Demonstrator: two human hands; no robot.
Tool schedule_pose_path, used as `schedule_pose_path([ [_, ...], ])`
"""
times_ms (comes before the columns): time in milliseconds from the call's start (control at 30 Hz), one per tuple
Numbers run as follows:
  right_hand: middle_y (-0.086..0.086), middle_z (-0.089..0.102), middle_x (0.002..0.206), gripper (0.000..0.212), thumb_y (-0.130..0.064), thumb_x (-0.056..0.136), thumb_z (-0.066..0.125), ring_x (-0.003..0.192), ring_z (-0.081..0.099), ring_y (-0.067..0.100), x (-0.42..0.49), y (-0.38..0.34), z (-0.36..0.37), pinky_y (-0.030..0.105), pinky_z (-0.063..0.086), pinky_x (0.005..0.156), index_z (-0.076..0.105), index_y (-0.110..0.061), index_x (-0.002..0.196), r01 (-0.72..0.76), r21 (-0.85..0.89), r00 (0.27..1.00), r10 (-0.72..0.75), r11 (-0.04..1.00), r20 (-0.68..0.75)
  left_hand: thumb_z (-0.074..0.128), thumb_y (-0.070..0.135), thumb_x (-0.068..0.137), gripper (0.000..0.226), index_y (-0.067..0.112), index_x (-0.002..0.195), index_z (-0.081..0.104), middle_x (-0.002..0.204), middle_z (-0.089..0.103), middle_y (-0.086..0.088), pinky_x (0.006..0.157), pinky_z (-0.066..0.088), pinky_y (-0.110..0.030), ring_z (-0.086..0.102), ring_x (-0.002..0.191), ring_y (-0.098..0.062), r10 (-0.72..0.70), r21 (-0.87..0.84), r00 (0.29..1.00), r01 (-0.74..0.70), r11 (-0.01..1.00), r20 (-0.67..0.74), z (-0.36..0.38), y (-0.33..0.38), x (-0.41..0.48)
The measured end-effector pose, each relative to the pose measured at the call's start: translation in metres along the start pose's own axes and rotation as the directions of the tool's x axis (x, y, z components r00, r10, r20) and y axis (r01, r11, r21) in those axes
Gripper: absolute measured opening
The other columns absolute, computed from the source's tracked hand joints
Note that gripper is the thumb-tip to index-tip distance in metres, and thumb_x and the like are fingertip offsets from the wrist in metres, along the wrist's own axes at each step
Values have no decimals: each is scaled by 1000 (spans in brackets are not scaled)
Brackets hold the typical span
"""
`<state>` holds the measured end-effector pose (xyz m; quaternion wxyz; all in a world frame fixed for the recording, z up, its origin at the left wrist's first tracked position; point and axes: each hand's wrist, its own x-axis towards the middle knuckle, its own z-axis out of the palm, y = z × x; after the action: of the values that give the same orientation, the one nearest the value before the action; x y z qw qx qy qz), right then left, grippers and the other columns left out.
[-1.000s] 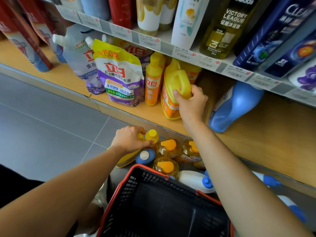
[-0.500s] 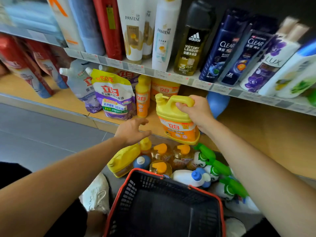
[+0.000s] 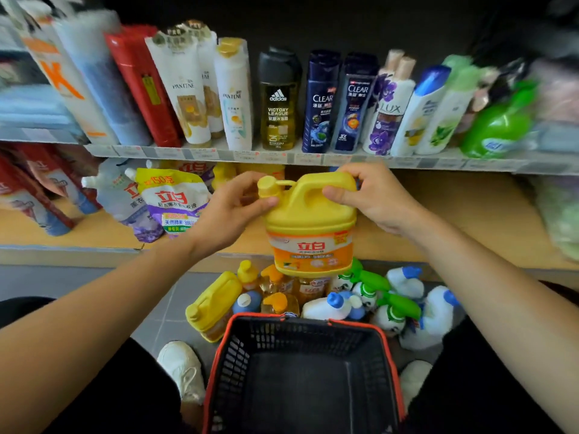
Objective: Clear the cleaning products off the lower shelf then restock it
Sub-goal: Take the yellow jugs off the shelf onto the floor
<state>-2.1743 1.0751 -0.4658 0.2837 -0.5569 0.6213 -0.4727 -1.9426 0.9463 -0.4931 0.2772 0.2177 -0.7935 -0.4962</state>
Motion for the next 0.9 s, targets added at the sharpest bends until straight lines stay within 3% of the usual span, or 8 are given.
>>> schedule_pose_path([
  [100, -16, 59, 61, 23, -27, 82, 81, 59, 54, -4, -21, 5, -6, 14, 41, 55, 61, -21, 72, -13, -121, 998, 21, 993, 64, 65, 16, 93, 30, 8, 122, 64, 116, 70, -6, 87, 55, -24, 67, 107, -11, -5, -56, 1000, 7, 998, 20, 20, 6, -12],
  [167, -16, 68, 69, 22, -23, 78, 85, 65, 60, -4, -36, 10, -4, 16, 46, 60, 64, -21, 85, -38, -134, 991, 55, 990, 125, 67, 24, 91, 31, 9, 119, 65, 114, 70, -4, 89, 57, -32, 68, 106, -15, 10, -29, 1000, -9, 1000, 26, 34, 10, -18],
  [300, -8, 73, 78, 27, -27, 75, 88, 72, 66, 1, -56, 21, 4, 28, 53, 67, 66, -21, 90, -65, -190, 993, 83, 980, 88, 70, 36, 91, 35, 15, 119, 66, 116, 68, -3, 93, 54, -50, 64, 108, -23, 13, 86, 997, -19, 996, 72, 46, 10, -25],
  [400, -8, 73, 83, 26, -33, 74, 88, 77, 67, 4, -64, 23, 8, 35, 54, 70, 69, -25, 90, -42, -224, 999, 48, 974, 19, 69, 36, 90, 33, 21, 119, 65, 115, 65, 3, 90, 54, -45, 61, 105, -22, 54, 134, 994, -66, 989, 90, 43, 10, -28],
  [533, -15, 72, 86, 25, -31, 72, 90, 78, 65, -2, -70, 19, 16, 22, 51, 68, 70, -27, 86, -5, -208, 999, -5, 978, -49, 68, 31, 91, 32, 23, 122, 65, 110, 61, 17, 86, 47, -24, 57, 103, -13, 179, 285, 969, -222, 933, 168, 37, 9, -27],
  [633, -17, 68, 79, 25, -29, 71, 90, 80, 61, -8, -72, 14, 19, 9, 41, 67, 71, -25, 88, 21, -271, 999, -31, 962, -31, 67, 31, 94, 21, 19, 111, 71, 104, 67, 11, 84, 47, -25, 60, 99, -12, 268, 367, 935, -339, 866, 232, 40, 11, -29],
  [900, -18, 60, 73, 24, -29, 75, 88, 71, 55, -8, -80, 2, 20, 10, 36, 64, 71, -20, 90, 16, -371, 1000, -5, 928, 31, 68, 24, 95, 15, 11, 102, 73, 96, 70, 3, 76, 50, -26, 64, 92, -11, 319, 371, 931, -363, 854, 178, 61, 11, -38],
])
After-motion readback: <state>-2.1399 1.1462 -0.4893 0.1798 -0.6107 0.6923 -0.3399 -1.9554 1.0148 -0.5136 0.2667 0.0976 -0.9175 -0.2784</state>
